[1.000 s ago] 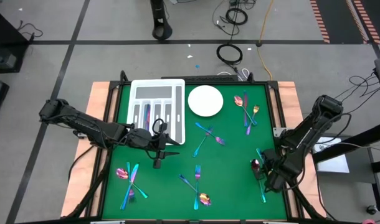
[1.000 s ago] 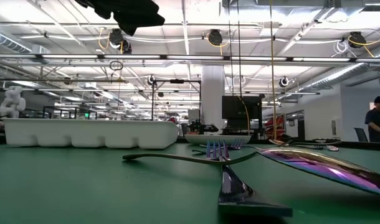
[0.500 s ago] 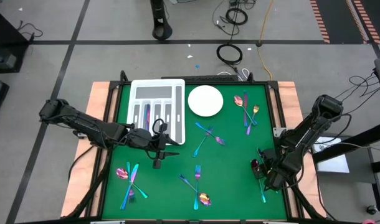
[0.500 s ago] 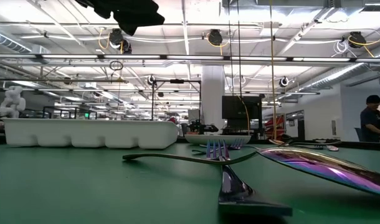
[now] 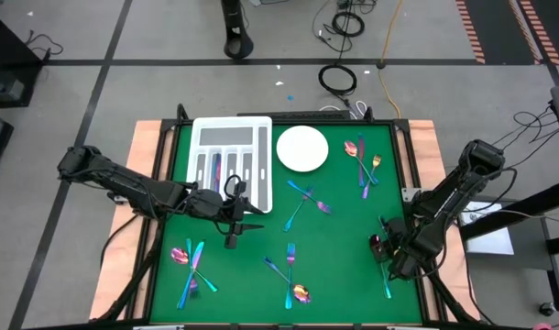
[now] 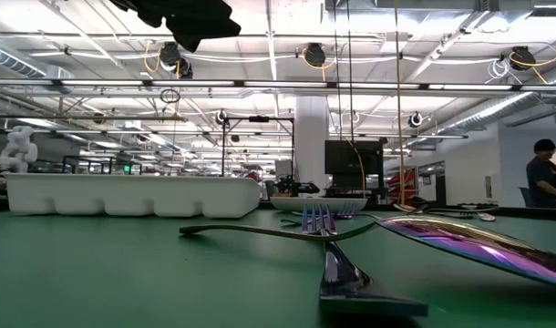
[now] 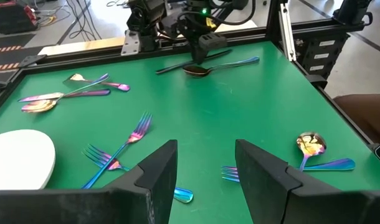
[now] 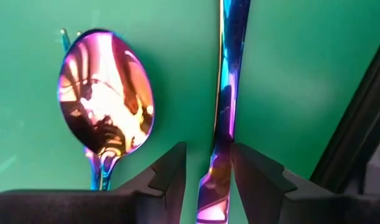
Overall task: Sort silverware
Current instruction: Put the blue knife into the silverware tray
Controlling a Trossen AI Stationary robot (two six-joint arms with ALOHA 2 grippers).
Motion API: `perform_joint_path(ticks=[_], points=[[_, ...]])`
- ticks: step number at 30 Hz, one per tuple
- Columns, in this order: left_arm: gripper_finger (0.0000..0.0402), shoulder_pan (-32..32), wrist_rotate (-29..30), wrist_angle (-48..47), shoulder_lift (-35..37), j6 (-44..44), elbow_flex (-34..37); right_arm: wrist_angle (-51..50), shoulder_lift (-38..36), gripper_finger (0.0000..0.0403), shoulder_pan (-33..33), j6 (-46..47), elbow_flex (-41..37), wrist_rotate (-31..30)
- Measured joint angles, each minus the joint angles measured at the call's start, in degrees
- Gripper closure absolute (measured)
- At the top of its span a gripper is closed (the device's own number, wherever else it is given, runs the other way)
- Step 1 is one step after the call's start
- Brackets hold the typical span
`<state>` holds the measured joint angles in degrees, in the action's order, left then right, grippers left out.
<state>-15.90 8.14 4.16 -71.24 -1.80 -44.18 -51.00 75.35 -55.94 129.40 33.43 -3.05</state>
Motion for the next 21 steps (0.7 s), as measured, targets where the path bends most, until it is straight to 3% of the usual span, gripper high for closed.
perform_joint_path(ticks=[16, 21], points=[[0.0237, 0.00, 0.00, -0.19, 0.00, 0.02, 0.00, 2.05, -0.11, 0.0280, -0.07, 0.19, -2.27, 0.07], [0.0237, 0.00, 0.00, -0.19, 0.00, 0.05, 0.01, 2.29, -0.09, 0.0308, -0.05, 0.30, -2.32, 0.11]])
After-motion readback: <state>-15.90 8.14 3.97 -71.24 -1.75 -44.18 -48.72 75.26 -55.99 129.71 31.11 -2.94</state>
